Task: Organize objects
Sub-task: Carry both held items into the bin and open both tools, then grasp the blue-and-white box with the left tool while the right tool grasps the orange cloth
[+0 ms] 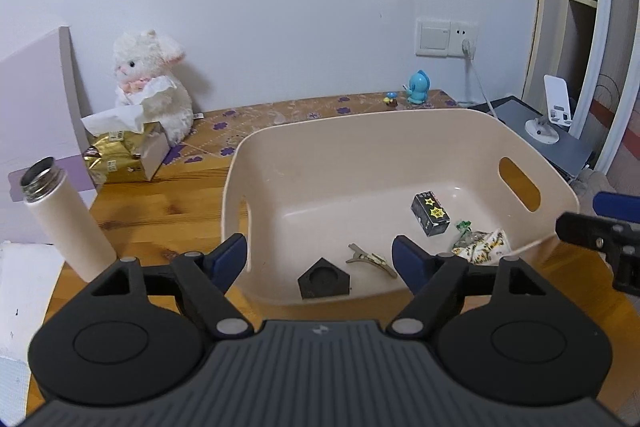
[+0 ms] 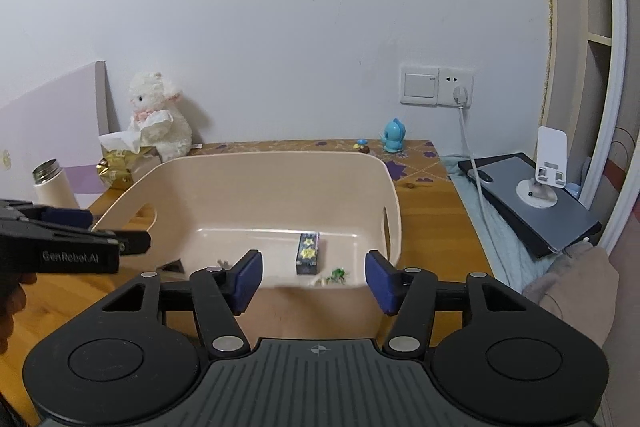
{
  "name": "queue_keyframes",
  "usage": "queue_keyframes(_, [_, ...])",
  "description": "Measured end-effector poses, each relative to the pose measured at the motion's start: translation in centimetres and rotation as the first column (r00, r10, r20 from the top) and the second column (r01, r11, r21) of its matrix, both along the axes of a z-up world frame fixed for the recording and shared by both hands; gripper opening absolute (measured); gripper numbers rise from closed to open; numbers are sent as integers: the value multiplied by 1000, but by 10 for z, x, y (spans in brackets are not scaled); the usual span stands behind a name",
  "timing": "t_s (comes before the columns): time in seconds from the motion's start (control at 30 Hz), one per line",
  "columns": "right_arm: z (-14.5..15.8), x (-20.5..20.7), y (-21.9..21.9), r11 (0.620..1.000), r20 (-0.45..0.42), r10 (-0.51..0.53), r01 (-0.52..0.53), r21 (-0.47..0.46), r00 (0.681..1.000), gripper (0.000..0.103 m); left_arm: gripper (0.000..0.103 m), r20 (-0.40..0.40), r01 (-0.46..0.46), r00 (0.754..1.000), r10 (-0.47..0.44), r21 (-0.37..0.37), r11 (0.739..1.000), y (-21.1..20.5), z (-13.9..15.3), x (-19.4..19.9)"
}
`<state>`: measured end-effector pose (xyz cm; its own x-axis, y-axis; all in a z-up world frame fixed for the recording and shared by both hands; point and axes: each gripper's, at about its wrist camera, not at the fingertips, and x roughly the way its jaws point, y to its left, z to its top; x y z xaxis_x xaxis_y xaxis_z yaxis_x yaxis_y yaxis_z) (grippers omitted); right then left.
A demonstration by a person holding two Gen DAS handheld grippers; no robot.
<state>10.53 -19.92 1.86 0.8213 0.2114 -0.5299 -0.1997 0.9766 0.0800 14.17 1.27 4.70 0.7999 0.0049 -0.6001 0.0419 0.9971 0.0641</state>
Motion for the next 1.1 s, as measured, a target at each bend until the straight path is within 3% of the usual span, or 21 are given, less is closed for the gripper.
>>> queue_keyframes(0.43, [-25, -42, -13, 999, -67, 13, -15, -30, 998, 69, 85, -42, 14, 999, -15, -25, 1000, -12, -18, -48])
queue_keyframes(1.1, [-84, -34, -11, 992, -198, 73, -91, -84, 978, 72, 85, -219, 99, 968, -119, -102, 990, -47, -102, -34])
